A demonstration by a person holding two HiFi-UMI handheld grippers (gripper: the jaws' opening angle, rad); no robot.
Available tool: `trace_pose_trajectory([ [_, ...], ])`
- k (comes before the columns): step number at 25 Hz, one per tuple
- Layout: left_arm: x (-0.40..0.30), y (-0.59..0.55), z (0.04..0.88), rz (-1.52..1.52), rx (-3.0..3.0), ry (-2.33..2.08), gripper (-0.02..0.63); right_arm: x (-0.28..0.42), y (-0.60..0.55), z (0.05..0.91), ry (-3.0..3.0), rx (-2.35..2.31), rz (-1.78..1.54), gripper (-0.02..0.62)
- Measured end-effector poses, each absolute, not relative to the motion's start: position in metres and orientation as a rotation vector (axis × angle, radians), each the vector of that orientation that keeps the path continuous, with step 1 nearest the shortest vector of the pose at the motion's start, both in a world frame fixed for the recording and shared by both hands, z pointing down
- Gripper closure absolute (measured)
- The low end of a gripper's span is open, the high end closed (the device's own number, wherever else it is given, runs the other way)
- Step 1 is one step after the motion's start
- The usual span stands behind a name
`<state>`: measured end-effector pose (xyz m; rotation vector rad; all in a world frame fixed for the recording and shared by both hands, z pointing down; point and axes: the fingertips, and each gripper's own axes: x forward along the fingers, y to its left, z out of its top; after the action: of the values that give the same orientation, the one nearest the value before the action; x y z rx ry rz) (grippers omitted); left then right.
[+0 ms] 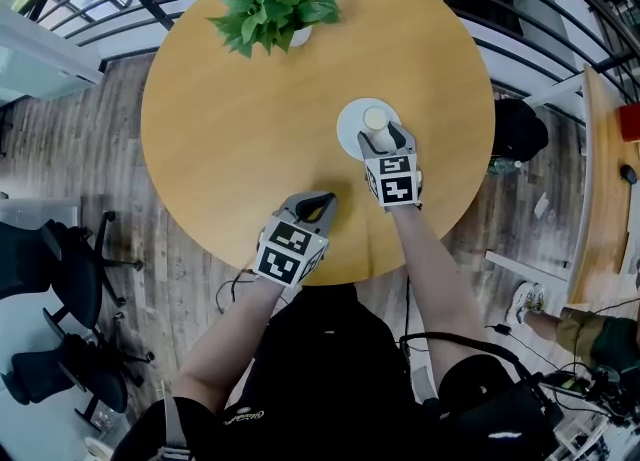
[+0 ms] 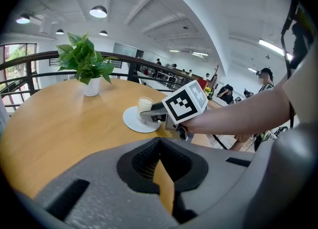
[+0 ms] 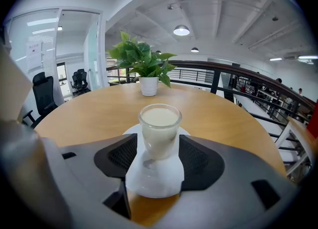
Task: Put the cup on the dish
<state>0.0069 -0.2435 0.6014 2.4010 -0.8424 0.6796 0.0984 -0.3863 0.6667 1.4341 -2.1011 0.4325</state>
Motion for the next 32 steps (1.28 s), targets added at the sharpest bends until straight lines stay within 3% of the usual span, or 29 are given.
trace_pose_trajectory([
  [10,0.011,-0.239,0.587,0.664,2.436,-0.859,0.601,0.11,-0.36,0.649,-2.111,1.479,0.43,0.352],
  [21,0.018,-0.251,0.526,0.56,2.54,-0.935,0.601,0.096,-0.321,0.542,-2.303,1.557,0.355,0.475],
  [32,0.03,-0.259,0.433,0.407,2.689,-1.023,0.601,0.086,-0.28,0.434,-2.427,1.582,0.253,0.508],
])
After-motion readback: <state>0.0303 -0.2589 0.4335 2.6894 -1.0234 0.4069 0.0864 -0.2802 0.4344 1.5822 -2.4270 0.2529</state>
